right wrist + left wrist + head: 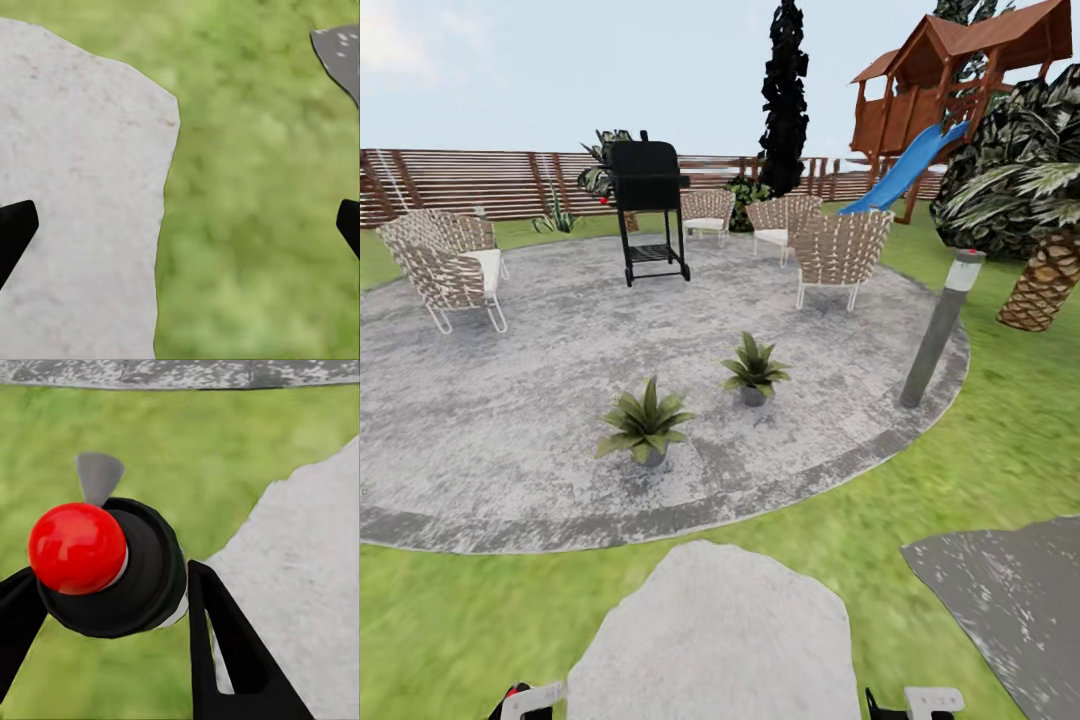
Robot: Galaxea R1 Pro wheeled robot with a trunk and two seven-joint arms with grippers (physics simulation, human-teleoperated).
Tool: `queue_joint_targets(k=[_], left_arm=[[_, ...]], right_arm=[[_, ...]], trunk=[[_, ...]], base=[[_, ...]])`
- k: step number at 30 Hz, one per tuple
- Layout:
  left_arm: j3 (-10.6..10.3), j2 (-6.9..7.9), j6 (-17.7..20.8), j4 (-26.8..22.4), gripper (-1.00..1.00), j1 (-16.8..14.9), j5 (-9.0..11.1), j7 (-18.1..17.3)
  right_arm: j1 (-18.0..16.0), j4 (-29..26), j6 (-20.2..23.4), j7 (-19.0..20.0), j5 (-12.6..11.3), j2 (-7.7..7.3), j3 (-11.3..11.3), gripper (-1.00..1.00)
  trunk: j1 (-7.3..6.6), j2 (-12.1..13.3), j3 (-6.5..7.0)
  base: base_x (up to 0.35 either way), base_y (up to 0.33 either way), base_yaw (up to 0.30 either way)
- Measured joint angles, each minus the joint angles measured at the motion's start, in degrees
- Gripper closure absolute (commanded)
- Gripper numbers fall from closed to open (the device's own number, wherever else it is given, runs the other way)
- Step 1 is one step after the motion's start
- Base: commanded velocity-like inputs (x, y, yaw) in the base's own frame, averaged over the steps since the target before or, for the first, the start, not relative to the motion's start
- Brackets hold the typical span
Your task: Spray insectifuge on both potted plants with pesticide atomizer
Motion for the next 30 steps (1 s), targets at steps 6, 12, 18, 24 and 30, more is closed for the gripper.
queue_joint_targets(k=[6,12,18,24,30], left_arm=[[0.0,0.02,0.0,0.0,1.0,0.0,0.0,-0.02],[-0.03,0.02,0.01,0.0,1.0,0.0,-0.02,-0.02],[0.0,0.02,0.0,0.01,1.0,-0.01,0.0,-0.02],[0.0,0.02,-0.01,0.02,1.0,-0.01,0.0,-0.02],[0.0,0.02,-0.01,0.02,1.0,-0.01,0.0,-0.01]], right_arm=[[0.0,0.0,0.02,0.0,0.0,0.0,0.0,-1.0],[0.0,-0.01,0.04,0.0,-0.01,0.0,-0.01,-1.0],[0.01,-0.04,0.05,0.0,0.0,0.0,0.0,-1.0],[0.01,-0.02,0.05,0.0,0.0,0.0,-0.01,-1.0],[0.01,-0.02,0.05,0.0,0.0,0.0,-0.01,-1.0]], trunk=[[0.0,0.0,0.0],[0.0,0.01,0.0],[-0.01,0.0,0.0],[-0.01,0.0,0.0],[-0.01,0.0,0.0]], base=[[0.148,0.307,0.279],[0.164,0.307,0.278],[0.183,0.303,0.175],[0.213,0.291,0.021],[0.218,0.289,0.002]])
